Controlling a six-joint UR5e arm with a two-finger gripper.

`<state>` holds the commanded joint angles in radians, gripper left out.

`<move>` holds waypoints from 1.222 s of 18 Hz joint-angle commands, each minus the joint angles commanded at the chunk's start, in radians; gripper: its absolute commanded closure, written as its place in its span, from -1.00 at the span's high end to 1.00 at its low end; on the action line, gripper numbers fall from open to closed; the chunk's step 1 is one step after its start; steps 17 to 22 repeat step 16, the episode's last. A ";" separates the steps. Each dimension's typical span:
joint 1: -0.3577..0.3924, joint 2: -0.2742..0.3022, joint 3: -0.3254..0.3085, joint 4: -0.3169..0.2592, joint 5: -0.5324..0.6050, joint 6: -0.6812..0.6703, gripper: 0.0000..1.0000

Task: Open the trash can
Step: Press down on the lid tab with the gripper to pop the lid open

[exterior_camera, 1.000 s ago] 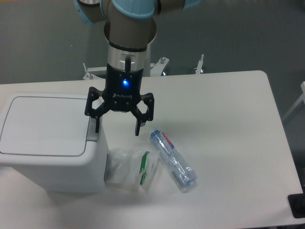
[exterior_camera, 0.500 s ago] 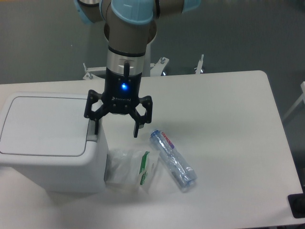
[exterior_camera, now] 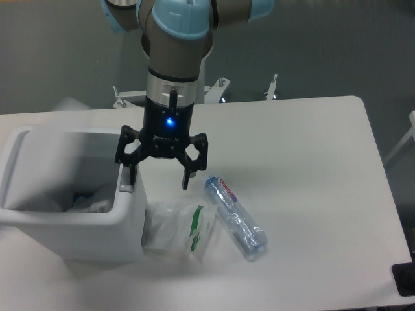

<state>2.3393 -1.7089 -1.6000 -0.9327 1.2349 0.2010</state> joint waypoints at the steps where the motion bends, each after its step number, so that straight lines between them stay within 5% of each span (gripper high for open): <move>1: 0.000 0.008 0.009 0.000 -0.002 -0.003 1.00; 6: 0.012 0.049 0.046 -0.002 0.005 0.015 1.00; 16: 0.153 0.040 0.054 -0.006 0.118 0.126 1.00; 22: 0.153 0.040 0.054 -0.006 0.118 0.126 1.00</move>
